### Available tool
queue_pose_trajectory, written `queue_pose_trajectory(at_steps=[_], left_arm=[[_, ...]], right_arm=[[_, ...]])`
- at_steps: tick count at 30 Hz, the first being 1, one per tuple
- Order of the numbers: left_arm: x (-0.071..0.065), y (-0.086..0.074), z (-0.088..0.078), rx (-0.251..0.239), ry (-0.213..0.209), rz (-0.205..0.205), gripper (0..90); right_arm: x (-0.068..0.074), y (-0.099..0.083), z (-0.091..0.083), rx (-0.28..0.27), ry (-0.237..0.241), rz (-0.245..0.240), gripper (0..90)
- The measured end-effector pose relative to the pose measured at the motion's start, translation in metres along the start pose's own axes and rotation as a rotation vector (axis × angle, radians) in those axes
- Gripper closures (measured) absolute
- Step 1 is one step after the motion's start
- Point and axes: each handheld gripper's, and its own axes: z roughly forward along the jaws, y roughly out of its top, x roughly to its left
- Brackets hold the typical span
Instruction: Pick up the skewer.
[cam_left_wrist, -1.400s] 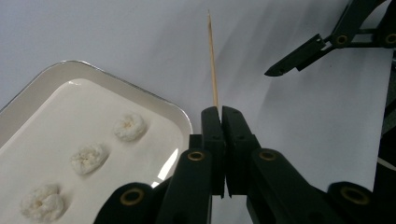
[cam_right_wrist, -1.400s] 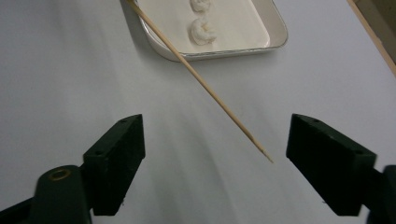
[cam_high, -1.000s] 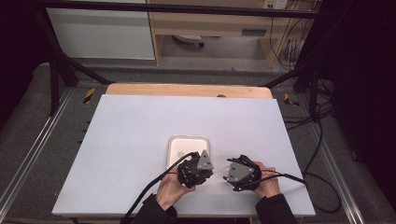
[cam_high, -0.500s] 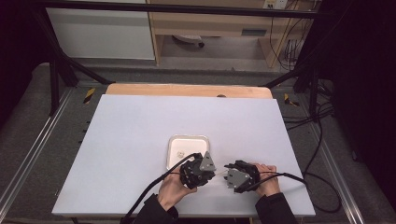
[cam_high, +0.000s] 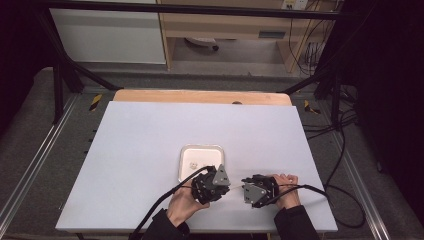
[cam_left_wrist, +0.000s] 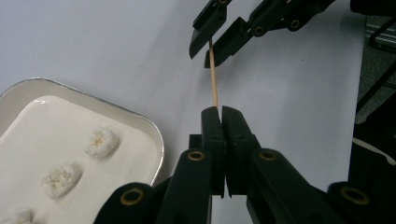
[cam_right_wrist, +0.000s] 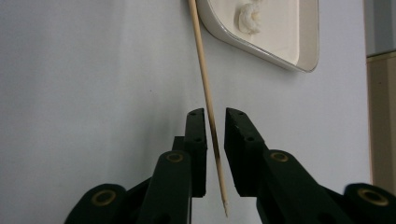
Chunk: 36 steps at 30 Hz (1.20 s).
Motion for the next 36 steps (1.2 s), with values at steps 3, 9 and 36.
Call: queue_pose_trajectory(at_steps=[3,9,36], left_arm=[[0.001,-0.001,0.000,-0.001,-0.003,-0.004,88.3],[0.003,-0.002,0.000,-0.001,-0.003,-0.009,88.2],[0.003,0.014,0.025,0.280,0.002,0.051,87.3]], right_arm=[[0.001,0.000,-0.001,-0.003,-0.001,-0.011,84.4],[0.002,0.000,-0.002,0.000,-0.003,-0.055,87.5],[0.005,0.011,0.002,0.072,0.001,-0.180,88.9]])
